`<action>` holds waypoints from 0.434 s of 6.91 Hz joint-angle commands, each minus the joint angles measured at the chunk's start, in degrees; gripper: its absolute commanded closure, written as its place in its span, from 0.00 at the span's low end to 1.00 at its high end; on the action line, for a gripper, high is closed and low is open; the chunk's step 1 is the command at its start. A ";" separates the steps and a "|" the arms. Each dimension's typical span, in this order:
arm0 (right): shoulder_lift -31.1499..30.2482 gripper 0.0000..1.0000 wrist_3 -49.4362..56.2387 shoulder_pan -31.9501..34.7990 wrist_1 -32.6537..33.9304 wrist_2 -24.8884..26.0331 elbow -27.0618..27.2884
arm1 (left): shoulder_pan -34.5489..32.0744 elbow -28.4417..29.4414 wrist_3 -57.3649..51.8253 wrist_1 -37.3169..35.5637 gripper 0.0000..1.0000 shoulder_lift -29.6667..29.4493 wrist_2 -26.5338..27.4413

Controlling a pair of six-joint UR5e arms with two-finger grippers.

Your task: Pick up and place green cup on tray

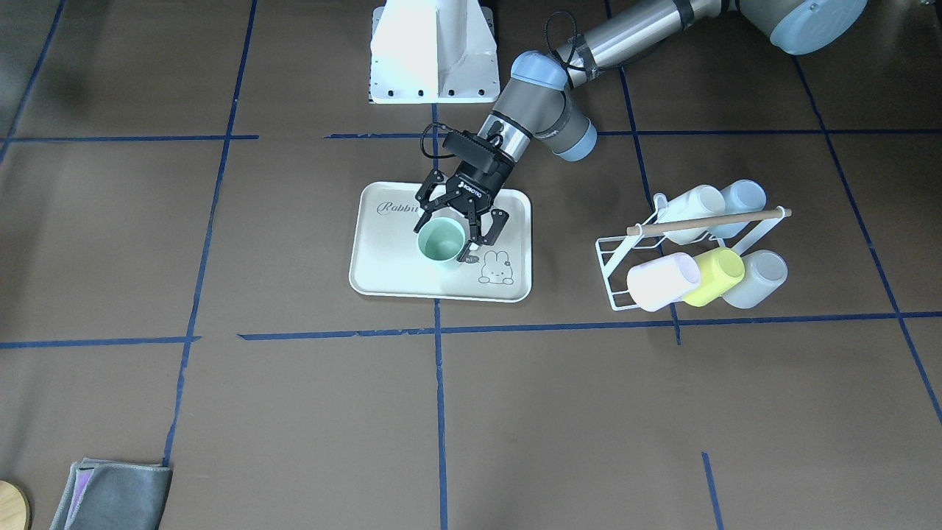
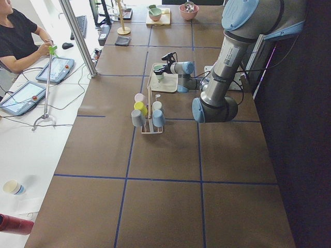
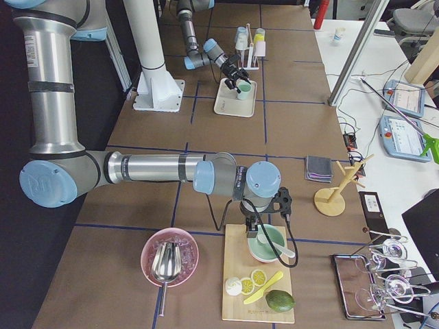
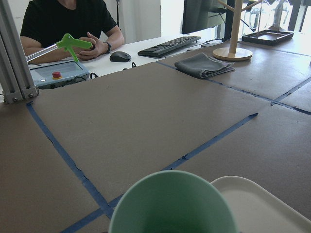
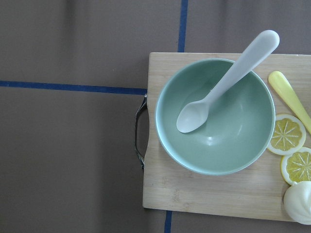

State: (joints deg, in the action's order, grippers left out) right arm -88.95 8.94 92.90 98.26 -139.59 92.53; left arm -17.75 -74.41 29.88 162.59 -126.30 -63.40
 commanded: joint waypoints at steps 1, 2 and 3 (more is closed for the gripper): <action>0.00 0.00 0.02 0.00 0.00 -0.07 0.01 | 0.00 -0.21 -1.13 -0.08 0.01 0.00 -0.06; 0.00 0.00 0.02 0.00 0.00 0.02 0.01 | 0.00 -0.91 -2.18 -0.08 0.01 -0.08 -0.14; 0.00 0.00 -0.06 0.00 0.00 -0.07 0.01 | -0.17 -2.48 -2.19 -0.34 0.01 0.00 -0.32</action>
State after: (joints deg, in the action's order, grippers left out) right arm -88.94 8.94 92.90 98.26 -139.62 92.55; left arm -17.80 -75.55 28.07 162.44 -126.33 -63.56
